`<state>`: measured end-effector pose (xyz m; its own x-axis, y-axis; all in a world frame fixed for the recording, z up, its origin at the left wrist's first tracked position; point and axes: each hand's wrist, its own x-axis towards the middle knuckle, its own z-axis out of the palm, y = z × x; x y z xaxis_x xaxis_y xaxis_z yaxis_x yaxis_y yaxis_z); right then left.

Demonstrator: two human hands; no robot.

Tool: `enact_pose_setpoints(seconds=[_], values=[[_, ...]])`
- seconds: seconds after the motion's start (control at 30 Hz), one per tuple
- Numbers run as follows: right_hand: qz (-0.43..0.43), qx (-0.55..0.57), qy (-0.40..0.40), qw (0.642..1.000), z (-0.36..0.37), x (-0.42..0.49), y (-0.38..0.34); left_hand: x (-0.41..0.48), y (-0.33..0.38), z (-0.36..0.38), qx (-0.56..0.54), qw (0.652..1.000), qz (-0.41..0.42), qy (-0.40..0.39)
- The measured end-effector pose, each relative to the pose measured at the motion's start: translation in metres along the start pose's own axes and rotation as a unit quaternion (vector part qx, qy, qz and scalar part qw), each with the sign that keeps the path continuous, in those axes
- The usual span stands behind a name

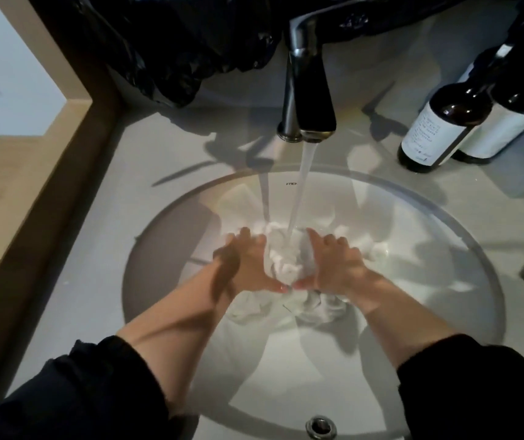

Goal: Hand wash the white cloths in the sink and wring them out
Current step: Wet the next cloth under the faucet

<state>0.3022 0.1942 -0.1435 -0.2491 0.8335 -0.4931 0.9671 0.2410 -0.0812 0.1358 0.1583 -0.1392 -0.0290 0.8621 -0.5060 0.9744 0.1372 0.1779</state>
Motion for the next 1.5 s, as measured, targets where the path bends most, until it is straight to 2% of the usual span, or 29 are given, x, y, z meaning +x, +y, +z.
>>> enact_pose_setpoints(seconds=[0.07, 0.17, 0.23, 0.3, 0.33, 0.4, 0.43, 0.47, 0.5, 0.53, 0.57, 0.6, 0.63, 0.67, 0.7, 0.73, 0.83, 0.87, 0.97, 1.03, 1.1, 1.17, 1.23, 1.27, 1.33, 1.37, 1.4, 1.43, 1.5], values=[[0.003, 0.015, -0.001, 1.0, 0.008, 0.002, -0.003, -0.006, 0.007, 0.011, 0.031, 0.999, 0.038, 0.02], [-0.003, 0.215, -0.048, 0.976, -0.002, 0.005, 0.005, -0.002, 0.004, 0.007, 0.055, 0.995, 0.08, 0.023], [-0.007, 0.298, -0.079, 0.951, -0.014, 0.005, 0.014, 0.005, 0.0, -0.002, 0.01, 0.997, 0.071, -0.014], [0.004, 0.409, -0.108, 0.906, -0.028, 0.005, 0.025, 0.004, -0.005, -0.016, -0.1, 0.993, 0.054, -0.037], [0.016, 0.466, -0.13, 0.875, -0.034, 0.005, 0.03, 0.002, -0.008, -0.024, -0.197, 0.978, 0.047, -0.052], [0.042, 0.553, -0.154, 0.818, -0.046, 0.002, 0.037, -0.002, -0.018, -0.04, -0.414, 0.903, 0.072, -0.089], [0.042, 0.587, -0.152, 0.794, -0.051, 0.0, 0.04, -0.003, -0.023, -0.042, -0.491, 0.861, 0.083, -0.105], [0.028, 0.619, -0.147, 0.771, -0.057, -0.003, 0.042, -0.003, -0.026, -0.042, -0.53, 0.837, 0.087, -0.101], [0.005, 0.648, -0.149, 0.747, -0.062, -0.007, 0.043, -0.001, -0.026, -0.04, -0.539, 0.835, 0.083, -0.072], [-0.015, 0.657, -0.151, 0.738, -0.066, -0.01, 0.044, 0.002, -0.025, -0.037, -0.506, 0.86, 0.068, -0.015], [-0.018, 0.629, -0.142, 0.764, -0.068, -0.016, 0.044, 0.006, -0.026, -0.032, -0.431, 0.899, 0.053, 0.055], [-0.001, 0.548, -0.118, 0.828, -0.067, -0.019, 0.045, 0.008, -0.027, -0.027, -0.323, 0.939, 0.033, 0.112], [0.028, 0.413, -0.093, 0.905, -0.064, -0.019, 0.048, 0.007, -0.026, -0.025, -0.215, 0.965, 0.014, 0.152], [0.056, 0.257, -0.08, 0.962, -0.06, -0.017, 0.05, 0.005, -0.026, -0.024, -0.148, 0.975, -0.004, 0.164], [0.067, 0.141, -0.069, 0.985, -0.055, -0.013, 0.051, 0.003, -0.025, -0.027, -0.122, 0.981, -0.022, 0.15], [0.061, 0.082, -0.062, 0.993, -0.053, -0.012, 0.05, -0.001, -0.023, -0.03, -0.115, 0.985, -0.038, 0.119], [0.033, 0.131, -0.058, 0.989, -0.042, -0.006, 0.041, -0.007, -0.01, -0.03, -0.08, 0.996, -0.02, -0.034], [0.02, 0.112, -0.077, 0.991, -0.034, -0.006, 0.033, -0.007, -0.006, -0.023, -0.067, 0.996, -0.018, -0.065], [-0.009, -0.054, -0.098, 0.994, -0.007, -0.012, 0.006, -0.003, -0.002, 0.004, 0.0, 0.998, -0.028, -0.061], [-0.018, -0.083, -0.085, 0.993, 0.006, -0.006, 0.001, 0.003, -0.002, 0.017, 0.041, 0.998, -0.02, -0.04], [-0.03, -0.024, -0.093, 0.995, 0.009, -0.001, 0.005, 0.01, -0.005, 0.013, -0.01, 0.999, -0.003, -0.037], [-0.036, 0.071, -0.115, 0.99, 0.007, 0.003, 0.011, 0.013, -0.01, -0.003, -0.114, 0.993, 0.007, -0.041], [-0.057, 0.177, -0.116, 0.976, 0.001, 0.002, 0.012, 0.009, -0.018, -0.026, -0.247, 0.969, 0.001, -0.019], [-0.074, 0.245, -0.103, 0.961, -0.007, 0.0, 0.01, 0.004, -0.024, -0.038, -0.309, 0.951, 0.004, -0.009], [-0.099, 0.402, -0.099, 0.905, -0.029, -0.003, 0.013, -0.008, -0.038, -0.064, -0.388, 0.921, -0.009, -0.019], [-0.113, 0.452, -0.104, 0.879, -0.04, -0.005, 0.018, -0.012, -0.045, -0.073, -0.406, 0.913, -0.022, -0.037], [-0.119, 0.464, -0.108, 0.871, -0.05, -0.007, 0.023, -0.014, -0.05, -0.077, -0.396, 0.916, -0.037, -0.055], [-0.109, 0.435, -0.097, 0.888, -0.056, -0.009, 0.029, -0.012, -0.052, -0.076, -0.338, 0.938, -0.04, -0.06], [-0.056, 0.273, -0.004, 0.96, -0.056, -0.004, 0.042, -0.006, -0.048, -0.063, -0.174, 0.984, -0.031, -0.008]])
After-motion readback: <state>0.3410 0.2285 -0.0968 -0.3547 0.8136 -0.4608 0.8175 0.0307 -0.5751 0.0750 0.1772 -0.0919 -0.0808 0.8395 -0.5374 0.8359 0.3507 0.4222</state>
